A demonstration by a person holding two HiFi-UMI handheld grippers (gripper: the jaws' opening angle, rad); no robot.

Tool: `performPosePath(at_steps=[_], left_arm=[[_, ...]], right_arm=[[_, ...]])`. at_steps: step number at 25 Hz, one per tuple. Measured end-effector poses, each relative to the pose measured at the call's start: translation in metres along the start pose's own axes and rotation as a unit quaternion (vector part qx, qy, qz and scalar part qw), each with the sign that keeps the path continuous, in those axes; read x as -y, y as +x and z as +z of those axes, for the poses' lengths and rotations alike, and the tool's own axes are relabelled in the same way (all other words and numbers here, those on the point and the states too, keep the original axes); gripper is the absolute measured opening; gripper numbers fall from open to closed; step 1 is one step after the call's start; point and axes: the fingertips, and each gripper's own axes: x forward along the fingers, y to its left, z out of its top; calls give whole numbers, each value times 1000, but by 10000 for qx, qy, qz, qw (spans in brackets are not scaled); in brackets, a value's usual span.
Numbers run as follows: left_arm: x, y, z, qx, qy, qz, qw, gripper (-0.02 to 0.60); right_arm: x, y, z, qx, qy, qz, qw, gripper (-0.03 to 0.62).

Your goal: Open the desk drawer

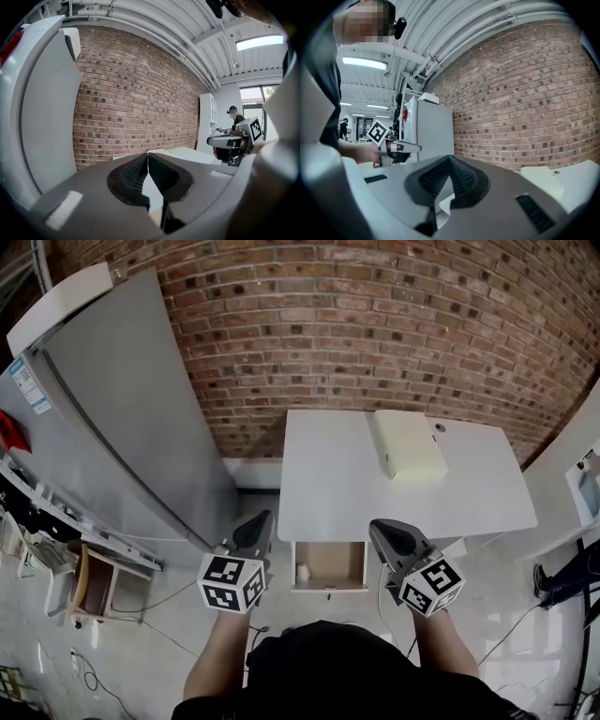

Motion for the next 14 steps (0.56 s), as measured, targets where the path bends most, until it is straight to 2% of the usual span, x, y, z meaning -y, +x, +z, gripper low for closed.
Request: performPosePath(at_steps=[14], left_arm=[[5,0,-15,-141,-75,2,9999,12]], right_arm=[[0,-9,-19,-129,117,-21,9998,11]])
